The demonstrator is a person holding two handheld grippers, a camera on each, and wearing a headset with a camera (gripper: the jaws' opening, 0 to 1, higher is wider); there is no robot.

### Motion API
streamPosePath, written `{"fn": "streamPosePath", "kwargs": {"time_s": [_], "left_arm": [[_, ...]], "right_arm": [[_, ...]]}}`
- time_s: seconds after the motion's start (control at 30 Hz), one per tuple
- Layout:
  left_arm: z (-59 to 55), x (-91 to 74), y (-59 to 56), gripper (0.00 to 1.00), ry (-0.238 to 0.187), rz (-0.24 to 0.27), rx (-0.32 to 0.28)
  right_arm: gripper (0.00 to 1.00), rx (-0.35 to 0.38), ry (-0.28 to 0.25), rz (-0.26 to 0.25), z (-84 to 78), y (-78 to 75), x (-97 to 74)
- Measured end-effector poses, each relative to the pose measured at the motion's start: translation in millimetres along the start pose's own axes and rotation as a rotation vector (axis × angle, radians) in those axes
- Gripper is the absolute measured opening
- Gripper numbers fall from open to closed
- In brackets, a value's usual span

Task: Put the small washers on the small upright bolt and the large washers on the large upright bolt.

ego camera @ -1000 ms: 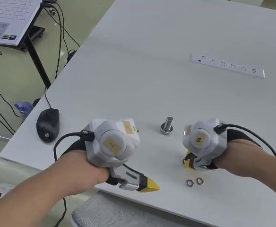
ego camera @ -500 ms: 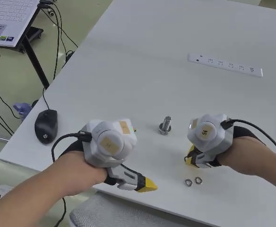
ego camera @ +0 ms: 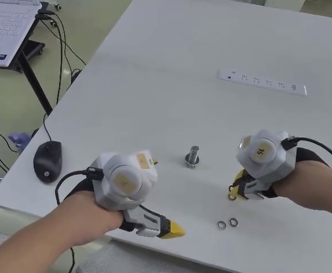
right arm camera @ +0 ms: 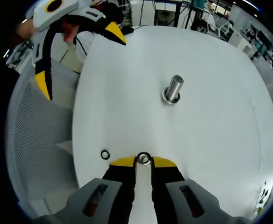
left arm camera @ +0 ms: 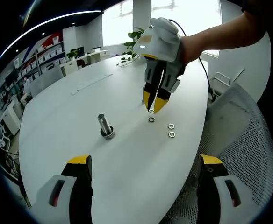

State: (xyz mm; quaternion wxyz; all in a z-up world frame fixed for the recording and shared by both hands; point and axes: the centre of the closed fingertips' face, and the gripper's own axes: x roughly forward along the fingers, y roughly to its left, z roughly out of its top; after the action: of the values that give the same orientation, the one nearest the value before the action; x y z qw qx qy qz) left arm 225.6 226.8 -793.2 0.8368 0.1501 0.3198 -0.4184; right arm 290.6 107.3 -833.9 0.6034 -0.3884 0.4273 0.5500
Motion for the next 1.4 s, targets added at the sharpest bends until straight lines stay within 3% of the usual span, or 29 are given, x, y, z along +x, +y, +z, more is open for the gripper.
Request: {"fn": "streamPosePath", "kwargs": {"time_s": [0.53, 0.9, 1.17, 1.4], "left_arm": [[5.1, 3.2, 3.2, 0.94, -0.007, 0.003, 0.001], [3.1, 3.4, 5.7, 0.95, -0.008, 0.017, -0.011], [4.4, 4.3, 2.8, 0.94, -0.006, 0.018, -0.004], [3.8, 4.0, 3.0, 0.93, -0.001, 0.02, -0.009]], "right_arm": [[0.12, 0.101, 0.018, -0.033, -42.1, -8.0, -23.4], [0.12, 0.159, 0.034, -0.059, -67.7, -24.6, -38.4], [0.12, 0.172, 0.03, -0.084, -69.1, -41.4, -43.5], [0.12, 0.185, 0.024, -0.109, -61.0, -54.1, -50.4]]}}
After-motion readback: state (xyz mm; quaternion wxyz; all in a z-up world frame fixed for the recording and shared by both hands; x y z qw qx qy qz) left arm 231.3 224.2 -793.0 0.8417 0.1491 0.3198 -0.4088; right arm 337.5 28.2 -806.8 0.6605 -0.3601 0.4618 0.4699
